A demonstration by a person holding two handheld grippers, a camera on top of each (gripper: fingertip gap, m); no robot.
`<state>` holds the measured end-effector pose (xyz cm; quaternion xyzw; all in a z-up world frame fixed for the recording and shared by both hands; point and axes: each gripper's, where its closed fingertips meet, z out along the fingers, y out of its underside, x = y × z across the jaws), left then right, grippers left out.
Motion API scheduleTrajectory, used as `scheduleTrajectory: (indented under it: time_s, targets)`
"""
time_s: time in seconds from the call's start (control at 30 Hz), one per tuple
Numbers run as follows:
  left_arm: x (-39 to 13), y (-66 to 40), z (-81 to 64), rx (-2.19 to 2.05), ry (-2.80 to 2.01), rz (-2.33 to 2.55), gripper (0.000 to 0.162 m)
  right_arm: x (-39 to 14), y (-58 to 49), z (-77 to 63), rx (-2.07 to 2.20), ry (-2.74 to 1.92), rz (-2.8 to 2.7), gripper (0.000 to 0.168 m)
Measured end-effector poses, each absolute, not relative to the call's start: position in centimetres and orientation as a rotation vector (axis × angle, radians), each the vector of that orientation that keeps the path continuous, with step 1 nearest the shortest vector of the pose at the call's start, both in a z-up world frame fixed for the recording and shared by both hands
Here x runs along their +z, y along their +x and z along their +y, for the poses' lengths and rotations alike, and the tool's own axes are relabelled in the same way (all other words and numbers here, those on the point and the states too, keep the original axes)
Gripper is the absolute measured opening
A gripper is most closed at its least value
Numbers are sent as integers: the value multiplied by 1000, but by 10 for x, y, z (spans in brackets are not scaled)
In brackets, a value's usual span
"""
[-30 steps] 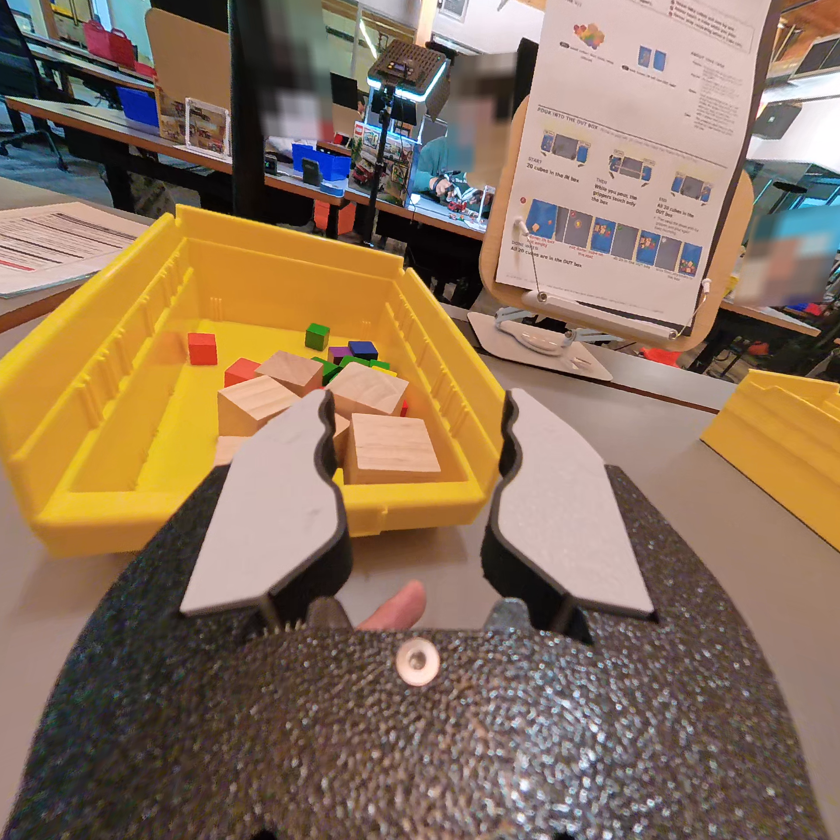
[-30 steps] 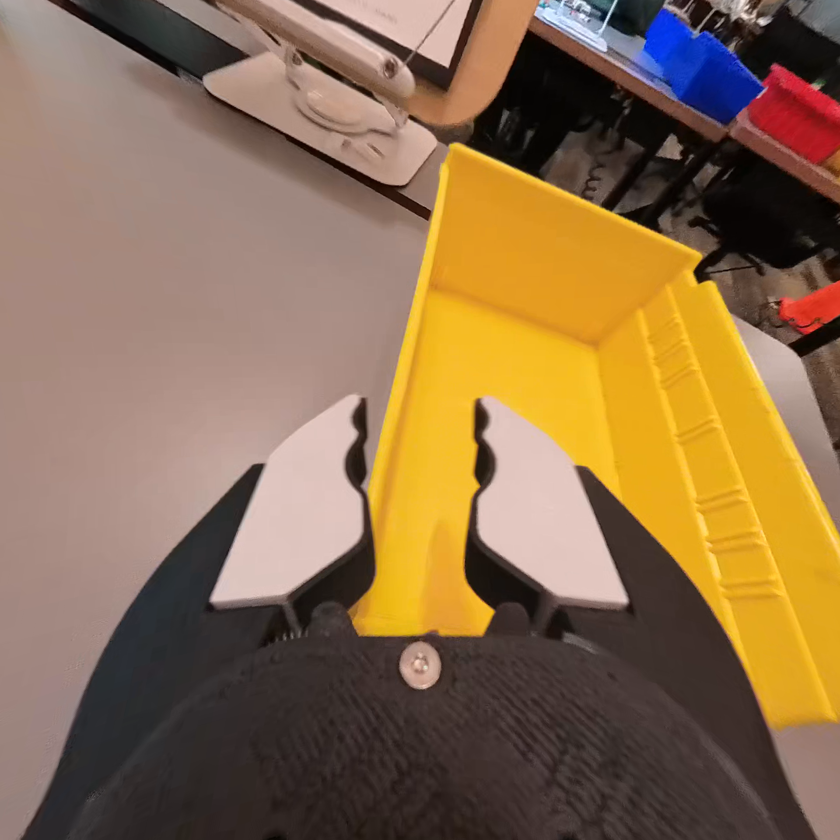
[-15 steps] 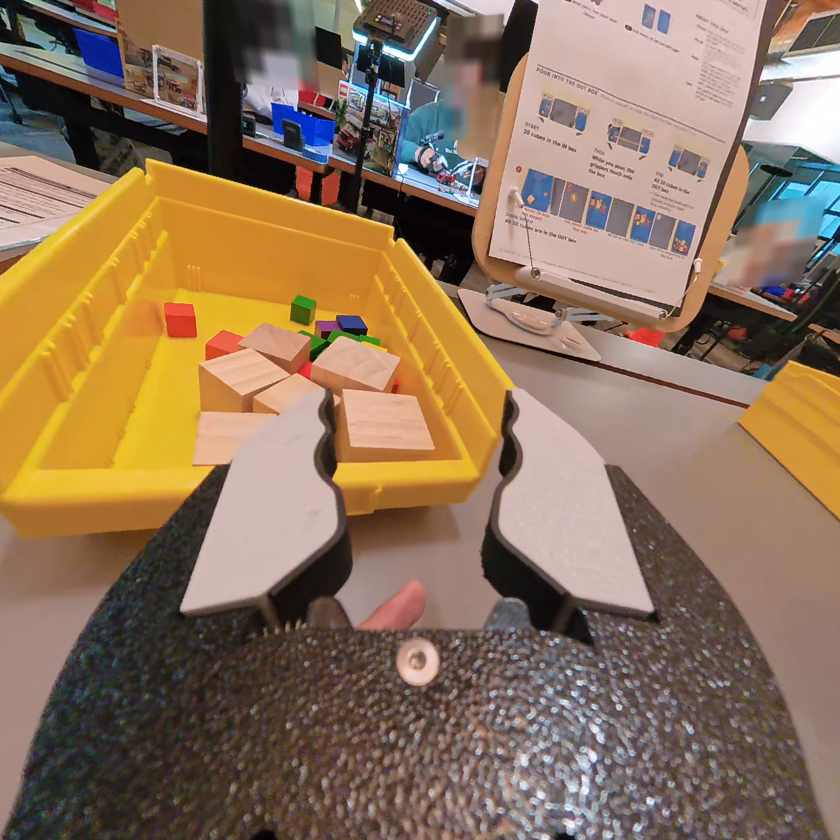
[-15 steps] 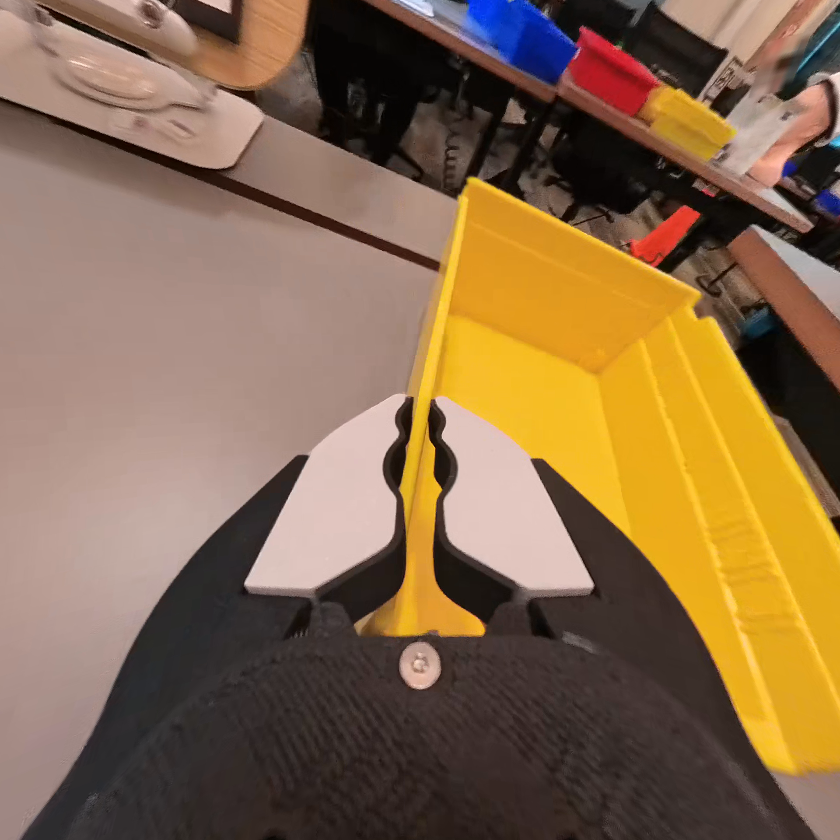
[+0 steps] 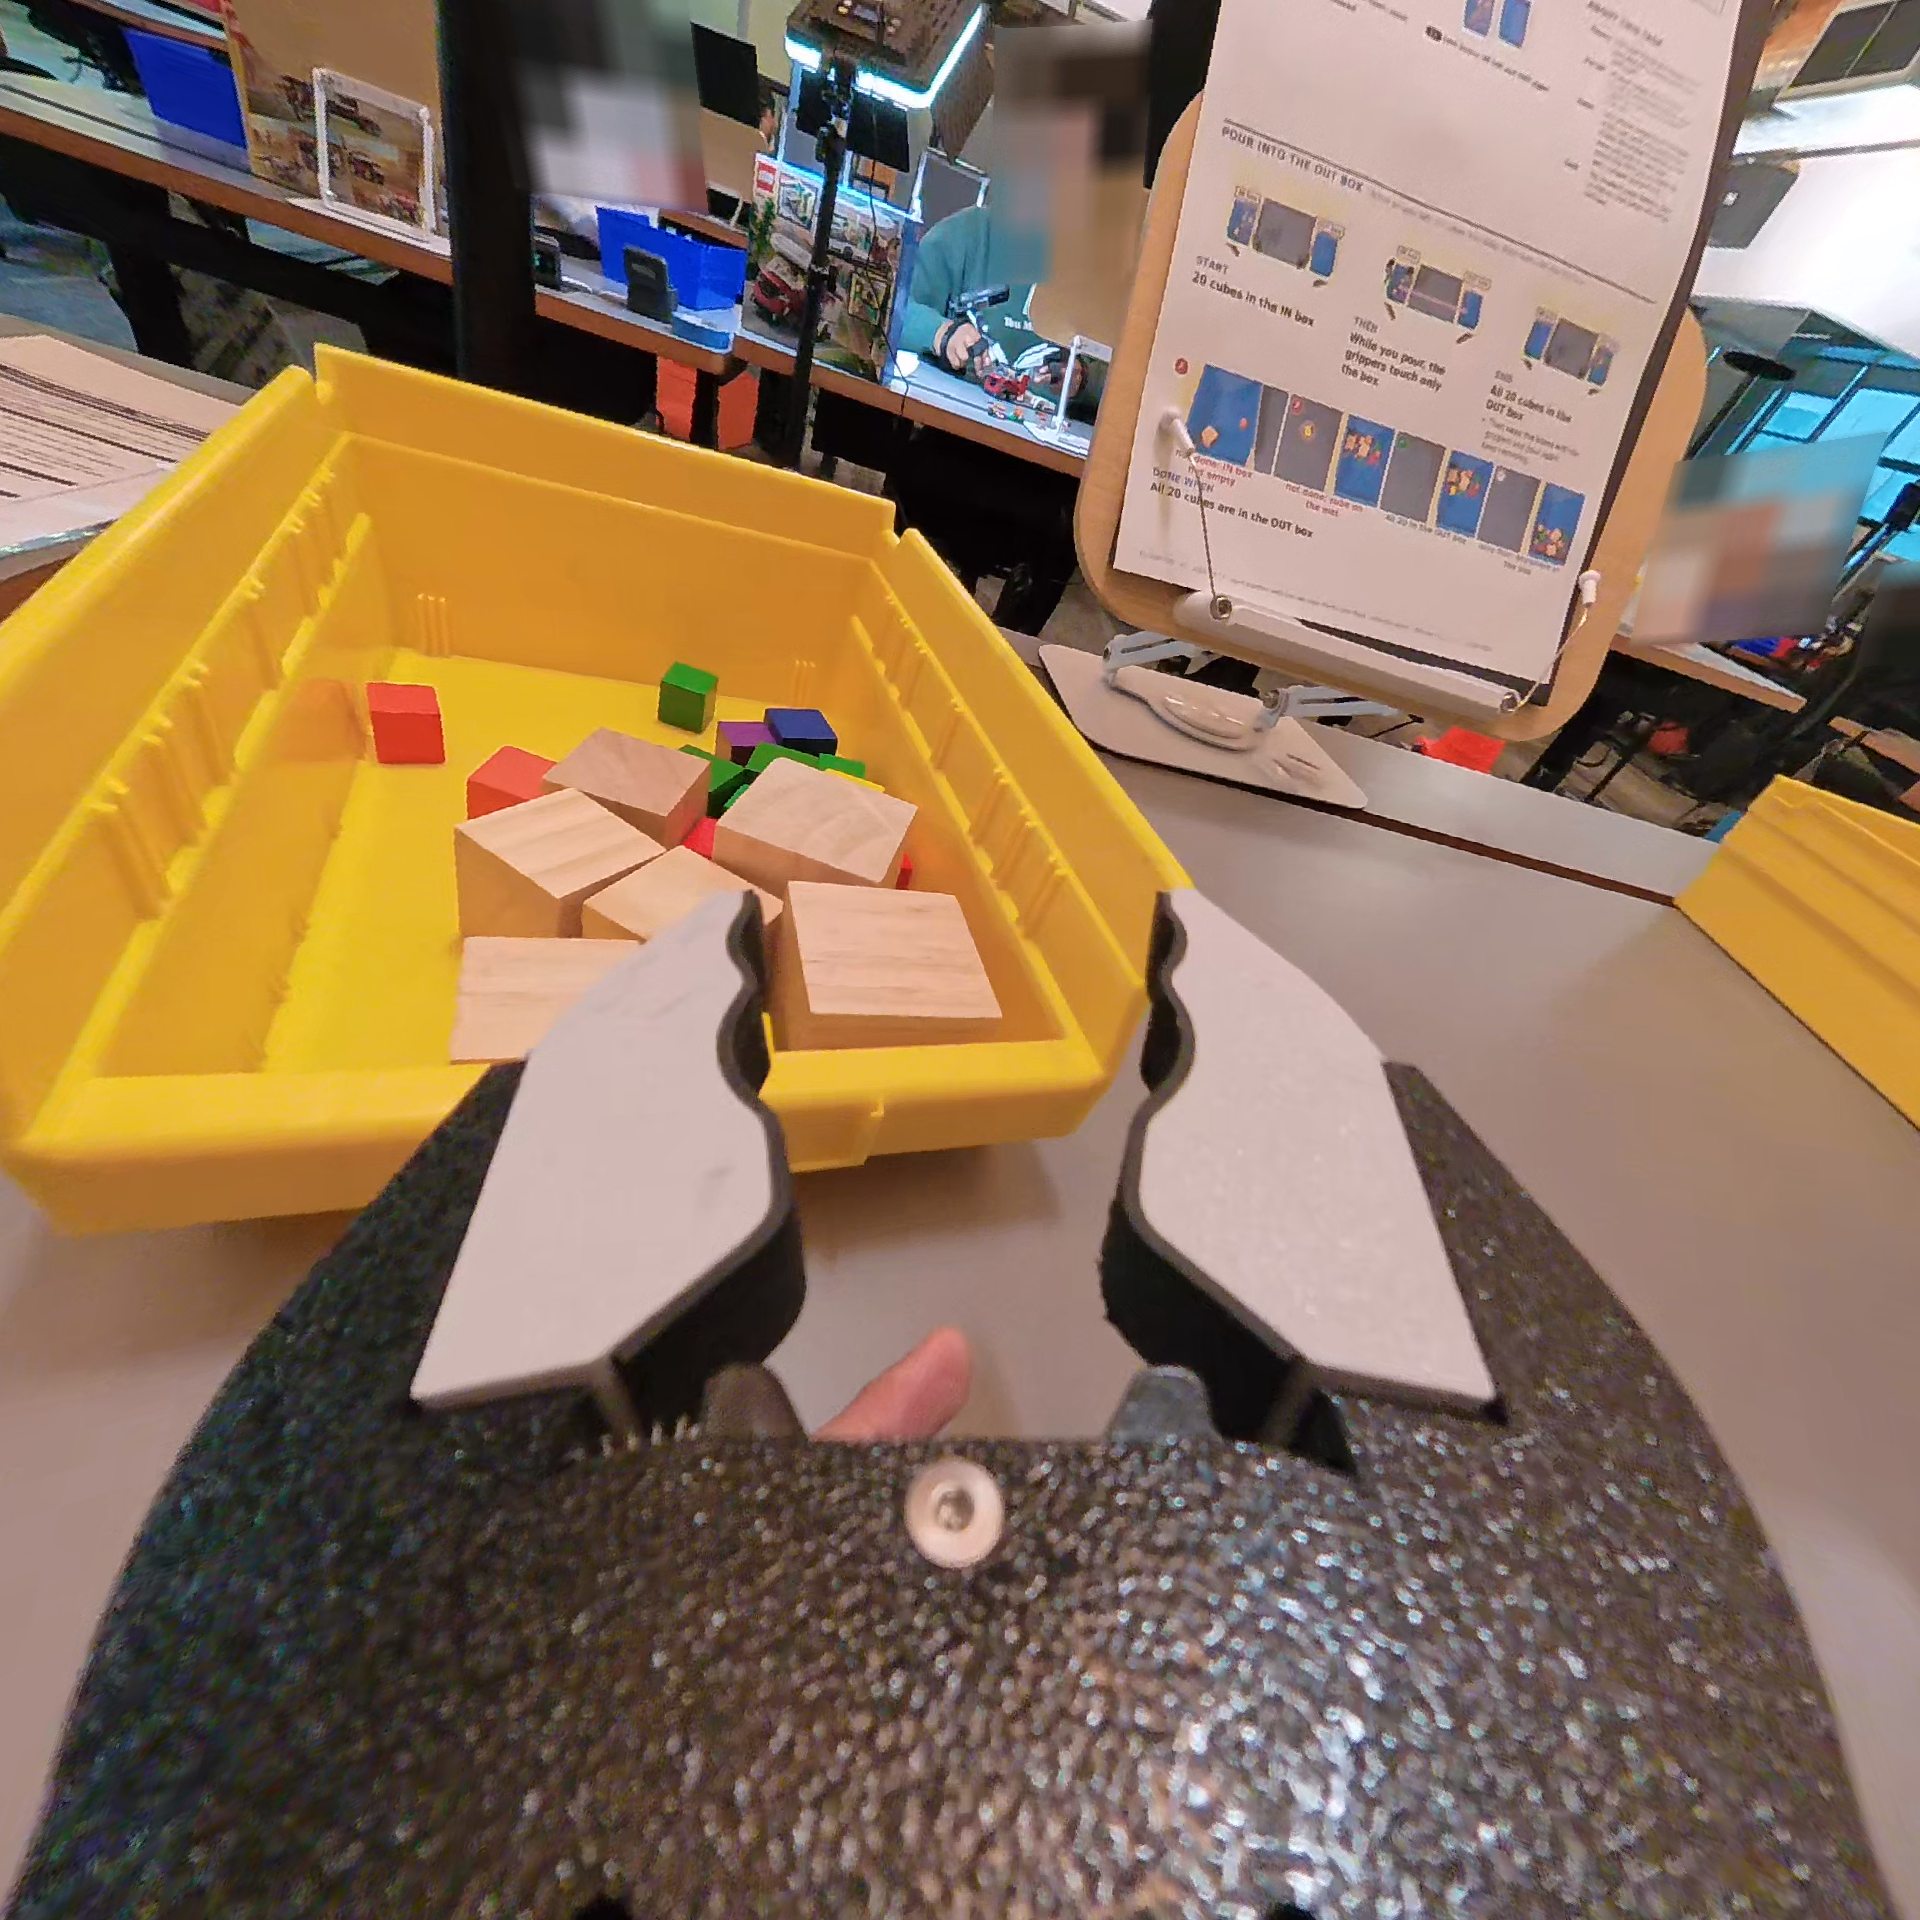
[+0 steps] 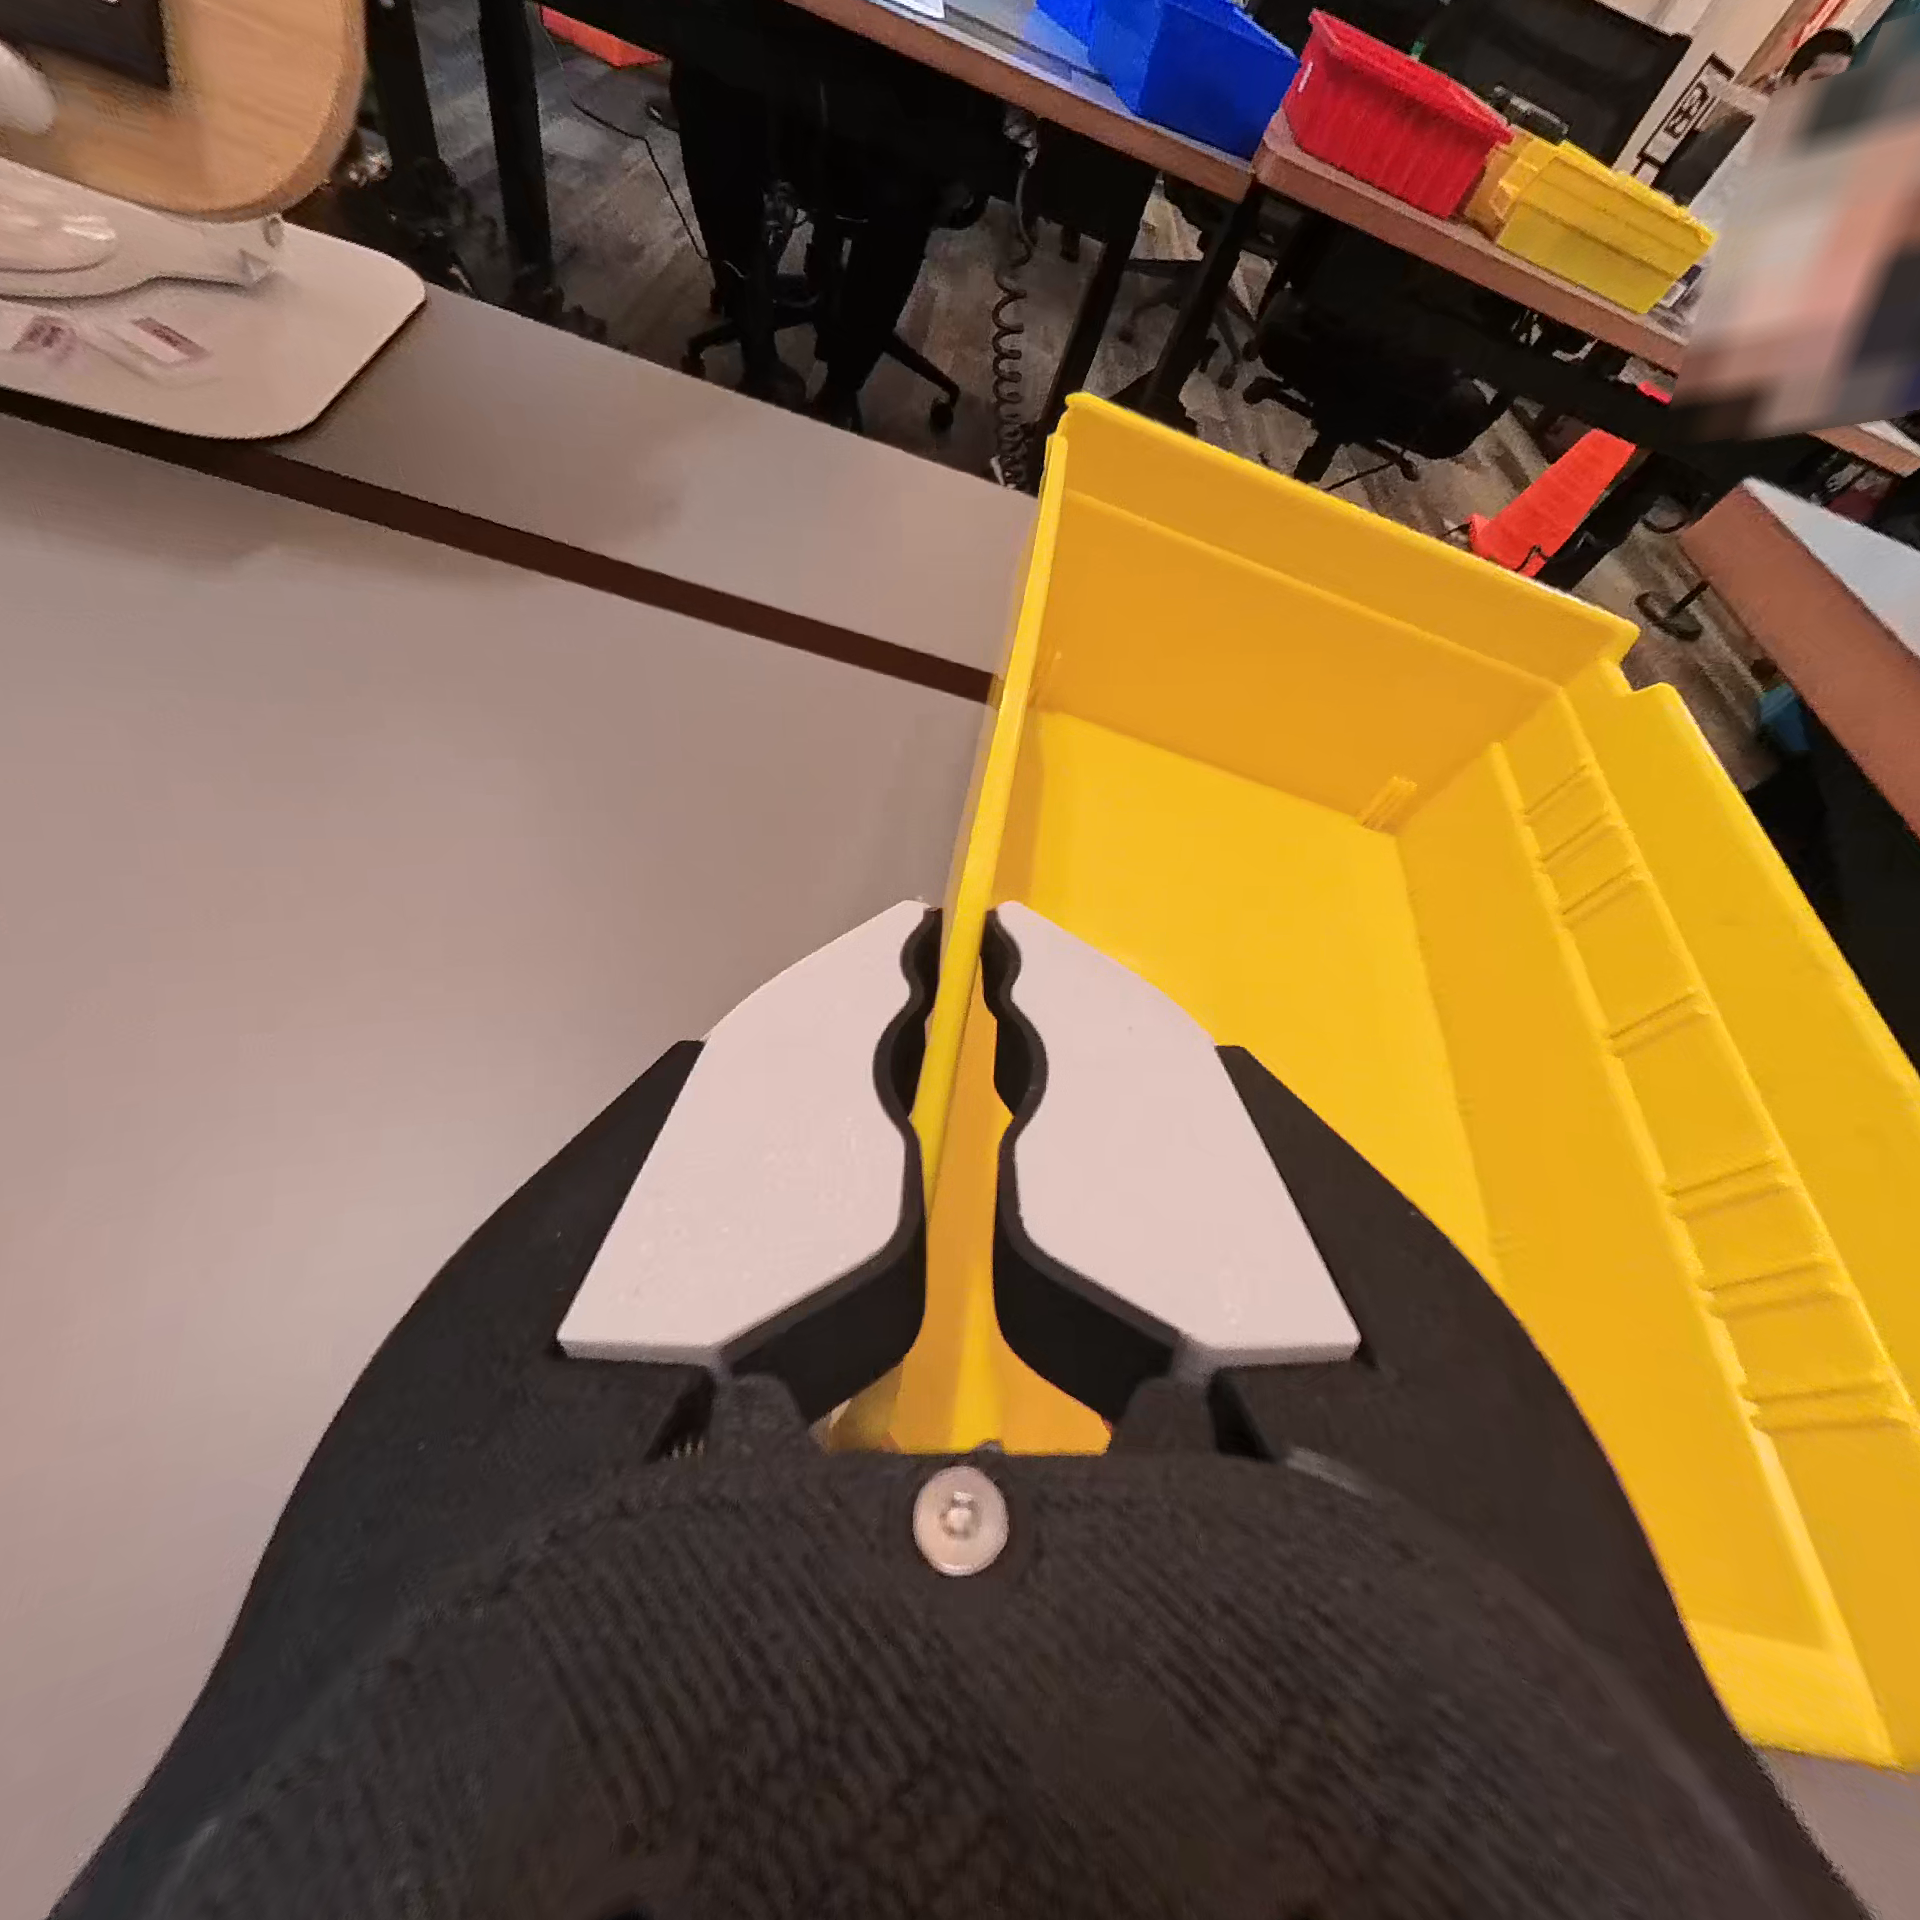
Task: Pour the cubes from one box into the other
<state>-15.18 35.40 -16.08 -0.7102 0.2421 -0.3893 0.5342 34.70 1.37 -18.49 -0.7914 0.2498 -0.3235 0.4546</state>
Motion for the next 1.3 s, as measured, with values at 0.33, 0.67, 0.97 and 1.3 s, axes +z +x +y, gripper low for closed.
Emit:
scheduleTrajectory:
  time_s: [0.33,0.67,0.97,1.3]
  targets:
    - [-164,-170,366,-863,-1724,566,69,-145,337,9,-663,-1770,696,40]
    - [-160,-216,422,-510,-1826,579,75,-133,252,-7,-422,-1787,700,87]
    - [-164,-238,483,-465,-1987,737,78,-168,192,3,-252,-1860,655,96]
    - [-205,-223,509,-721,-2115,605,67,-179,157,22,-121,-1891,602,87]
